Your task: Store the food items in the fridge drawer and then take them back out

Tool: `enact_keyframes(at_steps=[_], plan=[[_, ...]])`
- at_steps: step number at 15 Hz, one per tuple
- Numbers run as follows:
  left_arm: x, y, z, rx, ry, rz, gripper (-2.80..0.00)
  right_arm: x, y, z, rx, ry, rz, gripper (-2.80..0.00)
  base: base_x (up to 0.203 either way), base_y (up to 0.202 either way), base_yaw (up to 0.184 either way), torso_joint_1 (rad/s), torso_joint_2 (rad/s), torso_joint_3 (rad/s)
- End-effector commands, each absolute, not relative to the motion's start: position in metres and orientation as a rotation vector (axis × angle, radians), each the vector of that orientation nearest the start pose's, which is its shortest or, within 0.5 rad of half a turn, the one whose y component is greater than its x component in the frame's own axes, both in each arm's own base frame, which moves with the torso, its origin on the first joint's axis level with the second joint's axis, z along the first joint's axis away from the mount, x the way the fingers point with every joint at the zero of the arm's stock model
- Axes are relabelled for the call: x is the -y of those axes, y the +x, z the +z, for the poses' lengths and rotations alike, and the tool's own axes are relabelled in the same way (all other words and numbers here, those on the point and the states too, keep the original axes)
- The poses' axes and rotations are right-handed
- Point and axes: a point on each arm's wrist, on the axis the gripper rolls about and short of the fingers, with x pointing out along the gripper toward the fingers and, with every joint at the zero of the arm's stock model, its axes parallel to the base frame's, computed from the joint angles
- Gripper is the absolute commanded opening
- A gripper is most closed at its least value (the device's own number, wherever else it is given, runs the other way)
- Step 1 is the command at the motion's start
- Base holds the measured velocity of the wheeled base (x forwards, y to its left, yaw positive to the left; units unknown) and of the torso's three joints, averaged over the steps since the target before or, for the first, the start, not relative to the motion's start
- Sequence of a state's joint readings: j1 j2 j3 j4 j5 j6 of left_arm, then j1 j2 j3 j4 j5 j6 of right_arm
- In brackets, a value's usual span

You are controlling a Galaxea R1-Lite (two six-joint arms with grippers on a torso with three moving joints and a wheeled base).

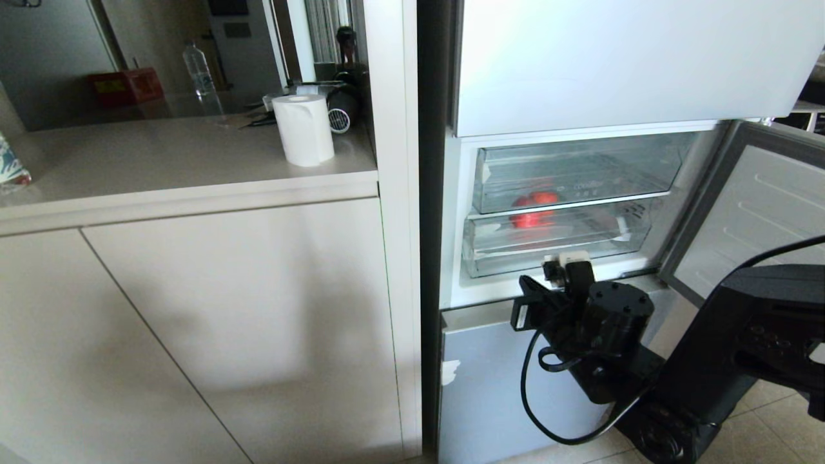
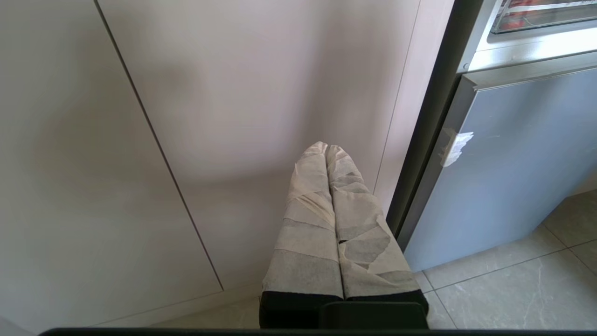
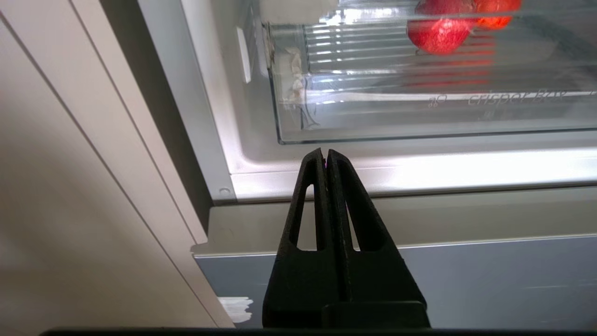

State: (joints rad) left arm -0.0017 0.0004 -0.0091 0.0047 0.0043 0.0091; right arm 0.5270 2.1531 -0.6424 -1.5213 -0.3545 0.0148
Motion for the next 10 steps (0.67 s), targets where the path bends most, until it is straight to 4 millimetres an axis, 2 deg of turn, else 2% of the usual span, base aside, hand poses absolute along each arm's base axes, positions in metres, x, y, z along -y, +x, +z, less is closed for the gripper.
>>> enact_keyframes(at_steps=[1,6,8,9,10], plan=[[0.000,-0.024,0.078,0.005,0.009,0.003,-2.80,-0.173,0.314,0.069,-0.011,0.003,0.167,-2.80,0.000,0.000,0.000,0.000,0.00,0.000],[0.000,-0.024,0.078,0.005,0.010,0.003,-2.80,-0.163,0.323,0.064,-0.013,-0.062,0.132,-2.80,0.000,0.000,0.000,0.000,0.00,0.000],[0.000,-0.024,0.078,0.005,0.009,0.003,-2.80,-0.166,0.328,0.070,0.012,0.007,0.133,-2.80,0.000,0.000,0.000,0.000,0.00,0.000],[0.000,-0.024,0.078,0.005,0.009,0.003,-2.80,-0.167,0.327,0.071,0.013,0.012,0.136,0.00,0.000,0.000,0.000,0.000,0.00,0.000],[0.000,-0.024,0.078,0.005,0.009,0.003,-2.80,-0.166,0.328,0.069,0.013,-0.006,0.133,0.00,0.000,0.000,0.000,0.000,0.00,0.000]])
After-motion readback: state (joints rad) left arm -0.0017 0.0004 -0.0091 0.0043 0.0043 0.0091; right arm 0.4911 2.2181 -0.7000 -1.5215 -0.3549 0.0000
